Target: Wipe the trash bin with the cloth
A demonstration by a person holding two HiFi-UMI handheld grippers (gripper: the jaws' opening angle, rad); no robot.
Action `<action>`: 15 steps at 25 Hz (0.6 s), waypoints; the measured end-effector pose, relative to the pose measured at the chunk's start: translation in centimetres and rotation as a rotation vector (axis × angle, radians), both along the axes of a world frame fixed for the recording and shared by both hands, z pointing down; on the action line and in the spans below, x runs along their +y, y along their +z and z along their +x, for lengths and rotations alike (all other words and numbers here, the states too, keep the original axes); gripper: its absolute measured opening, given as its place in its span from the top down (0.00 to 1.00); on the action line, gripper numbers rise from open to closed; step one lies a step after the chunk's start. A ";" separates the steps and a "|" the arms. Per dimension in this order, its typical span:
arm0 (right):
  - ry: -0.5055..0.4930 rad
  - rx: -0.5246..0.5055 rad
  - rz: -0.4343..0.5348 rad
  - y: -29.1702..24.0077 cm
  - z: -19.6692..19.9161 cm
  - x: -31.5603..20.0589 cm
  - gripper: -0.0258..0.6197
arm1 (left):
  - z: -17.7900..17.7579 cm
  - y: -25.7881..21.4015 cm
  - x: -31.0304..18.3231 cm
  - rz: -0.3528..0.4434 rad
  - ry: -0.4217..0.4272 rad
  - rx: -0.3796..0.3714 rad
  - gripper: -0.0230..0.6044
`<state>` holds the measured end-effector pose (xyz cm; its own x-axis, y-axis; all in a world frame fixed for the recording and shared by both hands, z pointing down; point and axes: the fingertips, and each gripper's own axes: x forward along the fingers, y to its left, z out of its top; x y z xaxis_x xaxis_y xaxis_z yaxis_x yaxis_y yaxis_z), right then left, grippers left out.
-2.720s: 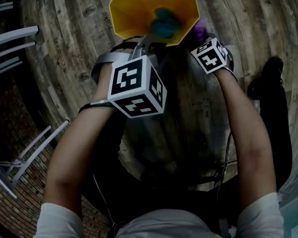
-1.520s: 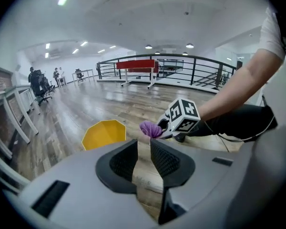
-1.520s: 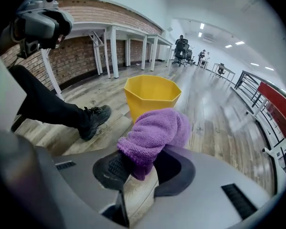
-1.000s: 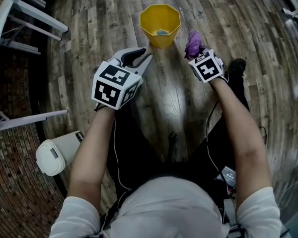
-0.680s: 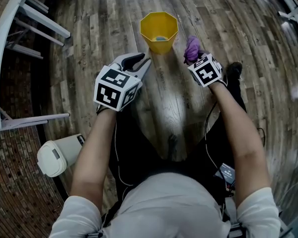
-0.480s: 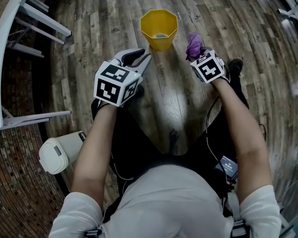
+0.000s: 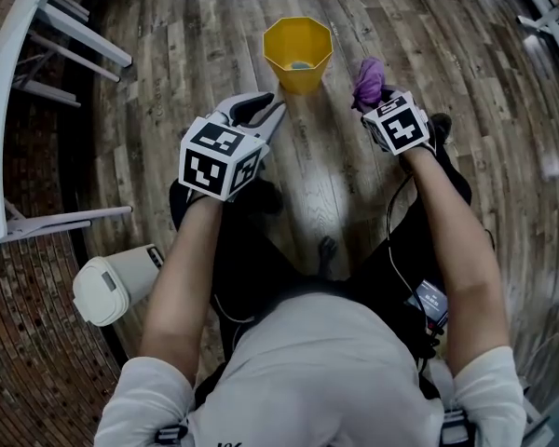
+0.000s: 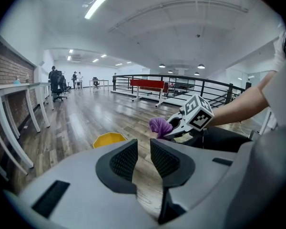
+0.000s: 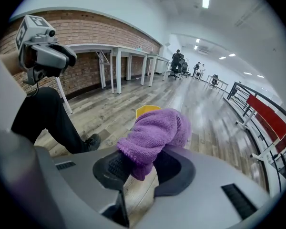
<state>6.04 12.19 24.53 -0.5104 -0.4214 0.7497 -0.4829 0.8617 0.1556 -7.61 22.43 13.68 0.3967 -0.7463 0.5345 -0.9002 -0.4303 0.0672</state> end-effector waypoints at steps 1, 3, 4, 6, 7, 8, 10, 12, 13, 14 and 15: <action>0.001 -0.006 0.000 -0.3 -0.1 0.1 0.79 | -0.1 -0.1 0.1 0.003 -0.005 0.006 0.83; 0.001 -0.017 -0.001 -1.0 -0.4 0.2 0.79 | -0.2 -0.5 0.1 0.012 -0.013 0.019 0.83; 0.002 -0.022 -0.002 -1.3 -0.4 0.2 0.79 | -0.2 -0.7 0.1 0.016 -0.015 0.026 0.83; 0.007 -0.030 -0.002 -1.8 -0.5 0.1 0.79 | -0.1 -1.2 0.0 0.025 -0.016 0.037 0.83; 0.010 -0.034 -0.002 -2.1 -0.4 0.0 0.79 | 0.0 -1.4 0.0 0.030 -0.016 0.043 0.83; 0.015 -0.038 -0.001 -2.4 -0.4 0.0 0.79 | 0.1 -1.6 -0.1 0.036 -0.015 0.048 0.83; 0.027 -0.050 -0.003 -2.9 -0.2 0.0 0.79 | 0.5 -2.0 0.0 0.043 -0.010 0.058 0.83; 0.038 -0.066 -0.006 -3.5 0.0 0.2 0.79 | 0.8 -2.2 0.2 0.046 -0.007 0.066 0.83; 0.043 -0.075 -0.006 -3.8 0.1 0.2 0.79 | 1.0 -2.3 0.3 0.048 -0.007 0.070 0.83; 0.046 -0.083 -0.005 -4.1 0.1 0.3 0.79 | 1.2 -2.4 0.4 0.048 -0.007 0.074 0.83; 0.049 -0.090 -0.005 -4.4 0.1 0.3 0.79 | 1.4 -2.4 0.5 0.047 -0.006 0.077 0.83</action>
